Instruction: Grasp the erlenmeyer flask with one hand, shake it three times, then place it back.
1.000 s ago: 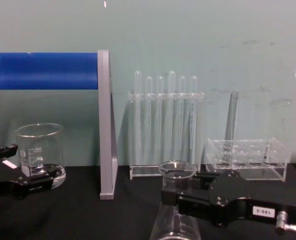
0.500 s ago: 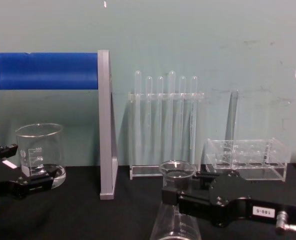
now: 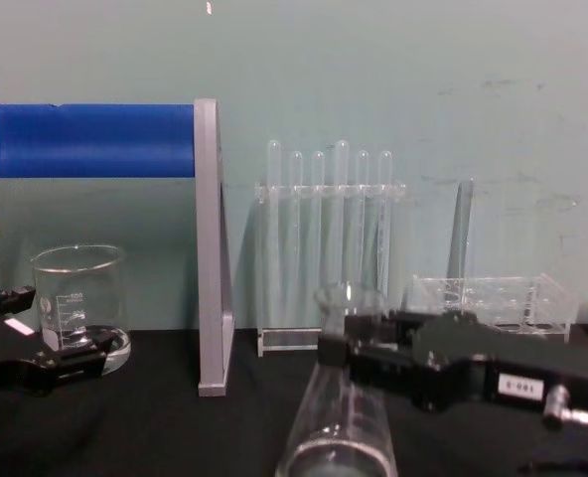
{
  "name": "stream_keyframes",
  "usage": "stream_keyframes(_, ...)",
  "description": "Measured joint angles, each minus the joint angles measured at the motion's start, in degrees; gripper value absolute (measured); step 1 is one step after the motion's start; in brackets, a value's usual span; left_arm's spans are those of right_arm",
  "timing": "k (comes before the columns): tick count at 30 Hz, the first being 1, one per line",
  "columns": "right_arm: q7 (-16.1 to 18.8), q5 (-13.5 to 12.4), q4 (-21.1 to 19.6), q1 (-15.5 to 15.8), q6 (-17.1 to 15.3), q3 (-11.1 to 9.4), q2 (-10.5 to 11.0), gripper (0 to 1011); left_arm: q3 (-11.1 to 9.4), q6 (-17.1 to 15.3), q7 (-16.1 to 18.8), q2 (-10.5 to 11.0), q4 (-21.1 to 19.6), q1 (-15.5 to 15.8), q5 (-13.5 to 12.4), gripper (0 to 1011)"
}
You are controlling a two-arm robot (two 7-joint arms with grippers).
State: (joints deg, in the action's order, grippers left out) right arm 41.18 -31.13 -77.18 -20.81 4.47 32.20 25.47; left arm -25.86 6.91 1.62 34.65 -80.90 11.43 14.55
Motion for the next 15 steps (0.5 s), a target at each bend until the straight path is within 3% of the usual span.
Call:
stream_keyframes(6,-4.7,-0.5,-4.2,1.3,-1.5,-1.7,-0.2,453,0.0,0.0,0.0,0.0,0.0,0.0,0.0,1001)
stream_keyframes(8,-10.2,0.1,-7.6,2.5,-3.1,-3.3,-0.5,453,0.0,0.0,0.0,0.0,0.0,0.0,0.0,1001)
stream_keyframes(13,-17.6,1.5,-11.6,4.3,-5.7,-5.5,-1.4,452,0.0,0.0,0.0,0.0,0.0,0.0,0.0,1001)
stream_keyframes(15,-22.3,2.8,-13.7,5.5,-7.0,-6.9,-2.2,453,0.0,0.0,0.0,0.0,0.0,0.0,0.0,1001)
